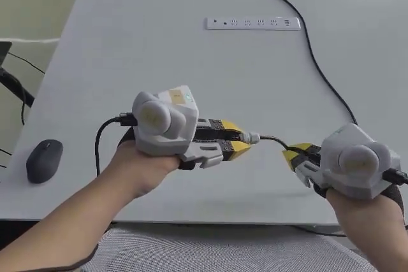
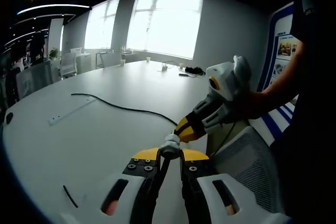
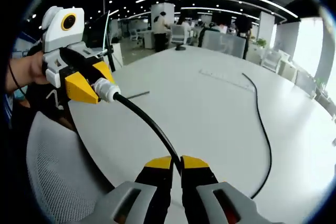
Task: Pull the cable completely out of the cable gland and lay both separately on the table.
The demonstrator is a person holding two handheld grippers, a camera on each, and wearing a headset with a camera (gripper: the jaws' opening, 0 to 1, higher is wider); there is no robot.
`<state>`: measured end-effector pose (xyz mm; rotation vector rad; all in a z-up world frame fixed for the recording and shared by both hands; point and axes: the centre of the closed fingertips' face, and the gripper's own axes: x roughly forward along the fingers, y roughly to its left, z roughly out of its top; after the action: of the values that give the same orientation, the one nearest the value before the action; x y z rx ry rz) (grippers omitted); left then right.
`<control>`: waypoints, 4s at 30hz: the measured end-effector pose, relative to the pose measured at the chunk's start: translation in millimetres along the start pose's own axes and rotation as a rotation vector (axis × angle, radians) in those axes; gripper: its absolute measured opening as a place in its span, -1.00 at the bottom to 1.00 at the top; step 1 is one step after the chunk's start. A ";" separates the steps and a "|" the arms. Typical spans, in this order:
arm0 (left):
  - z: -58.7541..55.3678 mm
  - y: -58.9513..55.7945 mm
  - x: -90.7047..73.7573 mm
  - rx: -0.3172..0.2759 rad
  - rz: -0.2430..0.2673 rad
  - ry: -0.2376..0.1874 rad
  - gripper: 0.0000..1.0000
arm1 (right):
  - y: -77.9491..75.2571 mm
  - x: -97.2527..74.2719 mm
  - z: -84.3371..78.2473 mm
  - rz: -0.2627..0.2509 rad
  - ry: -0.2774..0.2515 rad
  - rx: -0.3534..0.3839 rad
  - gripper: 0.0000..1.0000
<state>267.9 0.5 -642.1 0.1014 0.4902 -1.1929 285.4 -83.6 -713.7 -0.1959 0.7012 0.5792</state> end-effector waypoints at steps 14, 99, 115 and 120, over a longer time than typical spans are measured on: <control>-7.4 -4.2 5.3 0.027 0.026 0.025 -0.70 | -12.5 3.9 -39.2 -0.036 0.069 0.175 -1.00; -11.8 -4.8 13.3 0.026 0.010 0.061 -0.70 | 59.0 -10.9 45.9 0.080 -0.059 -0.536 -1.00; -6.5 -3.7 11.2 0.021 0.012 0.043 -0.70 | 20.9 -5.5 20.3 0.034 -0.004 -0.336 -1.00; -6.8 -3.5 9.7 0.025 0.014 0.044 -0.70 | 10.6 -1.8 6.6 0.029 0.012 -0.189 -1.00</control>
<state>265.3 -6.9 -651.6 0.1529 0.5121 -1.1855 282.0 -73.3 -707.4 -0.3656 0.6620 0.6730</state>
